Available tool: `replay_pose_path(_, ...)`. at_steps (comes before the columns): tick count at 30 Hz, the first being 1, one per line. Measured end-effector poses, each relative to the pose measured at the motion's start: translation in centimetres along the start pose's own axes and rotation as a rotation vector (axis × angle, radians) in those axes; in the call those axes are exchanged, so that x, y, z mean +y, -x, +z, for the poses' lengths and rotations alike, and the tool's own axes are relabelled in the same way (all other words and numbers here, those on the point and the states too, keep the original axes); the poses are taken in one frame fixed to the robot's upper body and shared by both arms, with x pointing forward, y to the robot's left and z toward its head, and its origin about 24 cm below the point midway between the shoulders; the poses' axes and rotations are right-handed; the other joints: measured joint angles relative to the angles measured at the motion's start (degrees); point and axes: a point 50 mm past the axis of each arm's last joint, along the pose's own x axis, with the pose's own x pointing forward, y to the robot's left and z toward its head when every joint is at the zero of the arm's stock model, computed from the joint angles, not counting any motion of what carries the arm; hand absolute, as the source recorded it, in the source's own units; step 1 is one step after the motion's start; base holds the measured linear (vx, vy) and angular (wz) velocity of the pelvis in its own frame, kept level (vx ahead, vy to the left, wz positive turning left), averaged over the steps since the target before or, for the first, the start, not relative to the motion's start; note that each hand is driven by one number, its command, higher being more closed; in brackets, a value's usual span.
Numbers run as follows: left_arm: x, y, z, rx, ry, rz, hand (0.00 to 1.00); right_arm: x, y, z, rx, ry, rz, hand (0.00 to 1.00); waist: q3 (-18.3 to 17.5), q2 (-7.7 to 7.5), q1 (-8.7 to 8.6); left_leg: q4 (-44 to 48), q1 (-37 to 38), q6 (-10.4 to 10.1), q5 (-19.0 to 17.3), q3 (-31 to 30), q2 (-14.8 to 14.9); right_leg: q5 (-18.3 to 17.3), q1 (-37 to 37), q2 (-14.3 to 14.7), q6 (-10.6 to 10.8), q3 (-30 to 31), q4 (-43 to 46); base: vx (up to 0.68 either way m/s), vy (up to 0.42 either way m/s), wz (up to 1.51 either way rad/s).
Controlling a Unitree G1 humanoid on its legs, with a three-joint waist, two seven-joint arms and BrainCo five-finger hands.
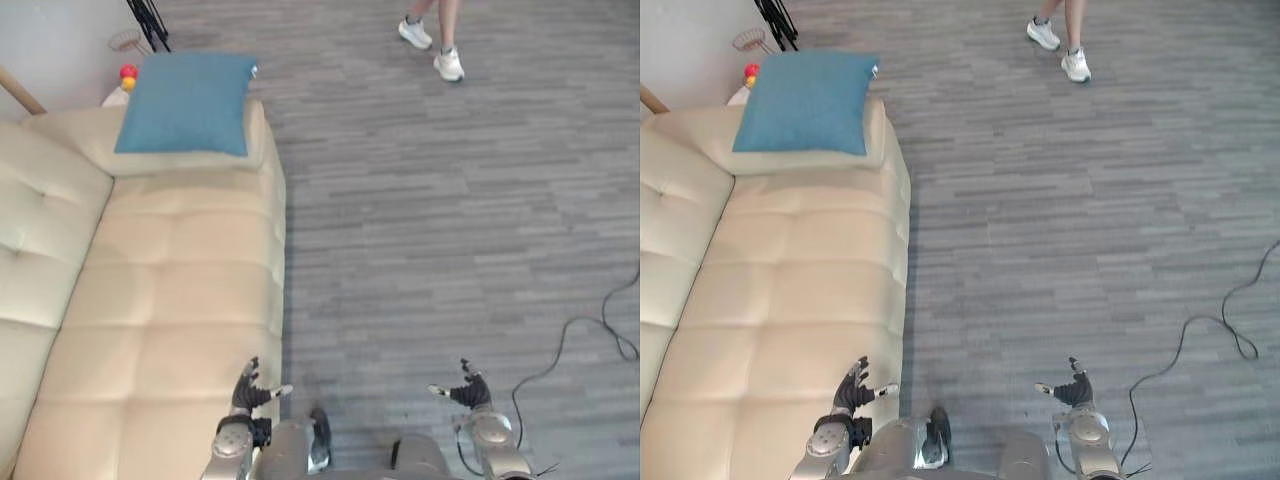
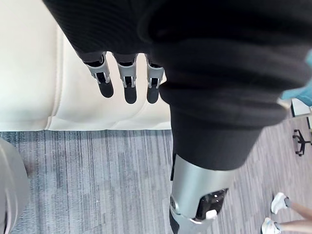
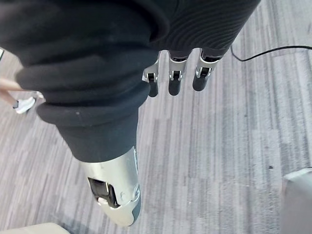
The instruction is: Pick up cushions and gather them together orderly.
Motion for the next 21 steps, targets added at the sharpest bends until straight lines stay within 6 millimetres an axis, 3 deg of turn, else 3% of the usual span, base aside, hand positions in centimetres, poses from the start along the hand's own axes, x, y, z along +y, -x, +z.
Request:
replay_pose_path(3,0.2,-0.4,0.7,-0.023,-0.016,0.010,0.00,0.0,-0.4,0.9,-0.025,-0.003,-0.002,0.00,0.1,0.84,-0.36,-6.3,7.7,0.0,-0.5,-1.2,-0.3,-4.2,-5.9,-1.1,-7.6,-9.4,-3.4,0.61,0.032,0.15)
replay_pose_path(4,0.1,-0.7,1.5,-0.046,-0.016,0.007,0.00,-0.4,-0.7,1.6,-0.046,0.002,-0.010,0.00,0.7,1.81,-0.74,-8.9,10.4,-0.1,-0.5,-2.5,0.3,-4.9,-8.9,-0.6,-9.1,-12.9,-8.3,0.51,-0.011,0.26)
replay_pose_path(5,0.0,-0.9,1.9,-0.057,-0.016,0.005,0.00,-0.7,-0.9,2.0,-0.058,0.007,-0.017,0.00,1.1,2.72,-1.08,-9.7,11.6,-0.7,-0.7,-3.1,1.0,-4.8,-10.2,0.4,-9.2,-13.7,-11.6,0.63,-0.045,0.43)
replay_pose_path(6,-0.2,-1.3,2.7,-0.078,-0.015,0.000,0.00,-1.5,-1.2,2.6,-0.075,0.023,-0.032,0.00,2.1,4.43,-2.08,-11.0,14.1,-2.8,-0.8,-3.6,2.7,-2.3,-12.3,2.9,-9.5,-13.3,-21.2,0.64,-0.091,0.53)
replay_pose_path(7,-0.2,-1.5,3.0,-0.088,-0.016,0.000,0.00,-1.8,-1.2,2.7,-0.080,0.027,-0.040,0.00,2.2,4.71,-2.89,-11.7,16.5,-6.0,-0.5,-4.2,3.6,4.8,-12.5,5.5,-9.2,-11.7,-35.1,0.84,-0.157,0.55)
replay_pose_path(8,-0.1,-1.5,3.1,-0.089,-0.020,0.003,0.00,-1.8,-1.2,2.6,-0.077,0.025,-0.041,0.00,2.0,4.21,-3.13,-11.7,18.0,-7.6,-0.6,-4.4,3.8,9.0,-11.9,6.5,-9.6,-10.6,-42.5,0.92,-0.233,0.47)
replay_pose_path(9,0.7,-1.5,2.9,-0.083,-0.034,0.020,0.00,-1.9,-0.9,2.0,-0.064,0.027,-0.043,0.00,1.6,2.92,-3.21,-11.0,21.1,-9.7,-1.3,-5.3,4.0,19.8,-10.7,7.8,-11.1,-7.7,-50.5,0.84,-0.233,0.43)
replay_pose_path(10,0.4,-1.5,2.8,-0.076,-0.029,0.017,0.00,-2.4,-0.9,1.9,-0.062,0.026,-0.058,0.00,1.2,3.71,-3.51,-9.5,21.9,-10.2,-1.6,-6.6,5.1,27.0,-10.7,8.0,-12.9,-6.8,-47.6,0.95,-0.286,0.48)
replay_pose_path(11,-0.6,-2.0,3.9,-0.105,-0.014,-0.007,0.00,-3.4,-1.1,2.7,-0.085,0.013,-0.092,0.00,1.5,5.63,-3.89,-3.2,19.5,-13.7,3.4,-7.9,7.5,18.2,-13.7,7.9,-14.0,-7.3,-35.9,0.62,-0.178,0.43)
replay_pose_path(12,-0.9,-2.1,4.2,-0.111,-0.009,-0.013,0.00,-3.7,-1.1,2.7,-0.088,0.008,-0.103,0.00,1.5,5.62,-3.92,-0.9,18.7,-13.4,6.4,-8.4,7.3,16.2,-13.8,7.7,-13.6,-7.9,-33.3,0.87,-0.280,0.32)
replay_pose_path(13,-1.4,-2.1,4.3,-0.118,0.000,-0.022,0.00,-3.8,-1.1,2.8,-0.091,0.010,-0.103,0.00,1.5,5.73,-4.07,7.3,16.3,-12.5,15.5,-7.4,8.4,11.6,-11.3,7.5,-13.2,-8.4,-30.8,0.58,-0.178,0.20)
replay_pose_path(14,-1.5,-2.0,4.0,-0.108,0.002,-0.025,0.00,-3.5,-1.1,2.9,-0.097,0.014,-0.092,0.00,1.8,5.60,-3.61,15.8,12.8,-13.7,24.6,-6.4,10.7,9.3,-7.8,7.4,-13.8,-9.1,-31.8,0.86,-0.245,0.29)
replay_pose_path(15,-1.6,-2.0,4.1,-0.112,0.004,-0.030,0.00,-3.0,-1.0,3.0,-0.101,0.009,-0.079,0.00,2.2,5.85,-3.25,31.7,5.2,-9.8,20.8,-2.9,16.2,7.4,-1.6,8.8,-13.9,-11.0,-35.0,0.55,-0.124,0.27)
replay_pose_path(16,-1.5,-2.0,4.1,-0.112,0.004,-0.028,0.00,-2.8,-0.9,2.8,-0.095,0.004,-0.077,0.00,2.3,5.81,-2.93,36.3,2.3,-8.0,18.1,-1.7,17.5,6.8,1.3,9.0,-13.9,-11.4,-36.6,0.63,-0.150,0.35)
replay_pose_path(17,-1.4,-2.0,3.9,-0.106,0.005,-0.023,0.00,-2.5,-0.9,2.9,-0.098,-0.009,-0.074,0.00,3.0,4.59,-2.44,38.8,-1.7,-7.0,14.7,-0.7,17.7,6.3,5.7,8.8,-13.8,-12.0,-39.3,0.59,-0.107,0.26)
replay_pose_path(19,-1.3,-1.7,3.4,-0.093,0.007,-0.020,0.00,-2.2,-0.9,3.0,-0.102,-0.043,-0.067,0.00,3.2,3.12,-0.43,31.8,-9.9,-7.0,9.7,2.6,15.6,6.2,13.7,8.6,-13.3,-12.4,-46.5,0.62,-0.045,0.13)
replay_pose_path(20,-1.2,-1.6,3.2,-0.087,0.008,-0.019,0.00,-2.4,-0.9,3.0,-0.102,-0.042,-0.070,0.00,3.2,3.04,0.16,27.7,-11.7,-7.0,9.3,2.7,14.5,6.0,15.4,8.5,-12.4,-12.4,-47.7,0.53,0.038,-0.04)
replay_pose_path(21,-1.1,-1.4,2.7,-0.074,0.011,-0.013,0.00,-2.6,-1.0,3.1,-0.105,-0.038,-0.076,0.00,3.5,2.78,0.61,17.0,-14.5,-7.4,9.2,2.5,12.0,5.0,18.4,8.2,-10.8,-12.5,-49.3,0.52,0.089,-0.01)
